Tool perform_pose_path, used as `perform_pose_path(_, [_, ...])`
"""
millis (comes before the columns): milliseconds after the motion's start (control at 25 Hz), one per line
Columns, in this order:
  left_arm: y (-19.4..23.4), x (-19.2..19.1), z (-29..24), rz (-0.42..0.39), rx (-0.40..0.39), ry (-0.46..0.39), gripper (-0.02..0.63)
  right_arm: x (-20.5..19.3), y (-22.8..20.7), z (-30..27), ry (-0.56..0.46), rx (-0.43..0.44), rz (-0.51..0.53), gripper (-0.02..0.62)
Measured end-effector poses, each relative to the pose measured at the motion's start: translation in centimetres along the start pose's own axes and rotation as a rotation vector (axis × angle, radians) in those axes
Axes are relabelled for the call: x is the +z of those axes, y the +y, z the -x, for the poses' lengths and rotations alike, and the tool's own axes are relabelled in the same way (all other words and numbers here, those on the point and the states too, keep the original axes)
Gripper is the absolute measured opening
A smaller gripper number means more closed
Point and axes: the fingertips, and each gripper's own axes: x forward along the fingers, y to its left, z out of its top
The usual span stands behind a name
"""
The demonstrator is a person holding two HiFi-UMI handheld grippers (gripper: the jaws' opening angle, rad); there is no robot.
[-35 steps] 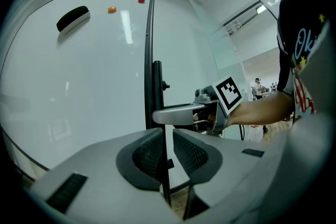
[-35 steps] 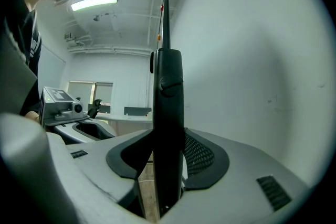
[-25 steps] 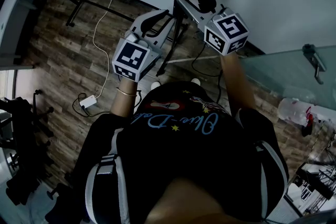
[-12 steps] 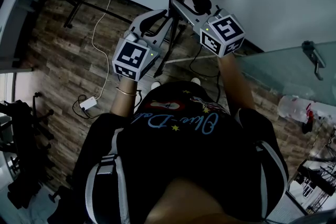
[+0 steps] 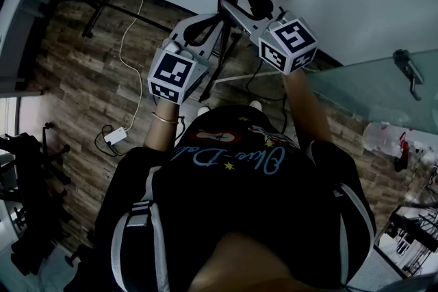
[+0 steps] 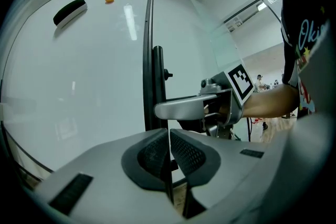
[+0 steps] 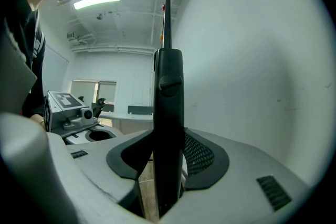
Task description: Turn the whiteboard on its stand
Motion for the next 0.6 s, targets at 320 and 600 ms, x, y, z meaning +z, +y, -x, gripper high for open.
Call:
perform_pose_path(320, [0.4, -0.2, 0.5, -0.006, 0.011, 0.006, 0.043, 0.1, 1.2, -0.3, 0.006, 0.003, 0.006, 0.189])
perform_pose_path(600, [0.8, -0.7, 0.9, -0.004, -0.002, 0.015, 0.042, 0.0, 2.1, -0.8, 0.009, 0.001, 0.006, 0.188])
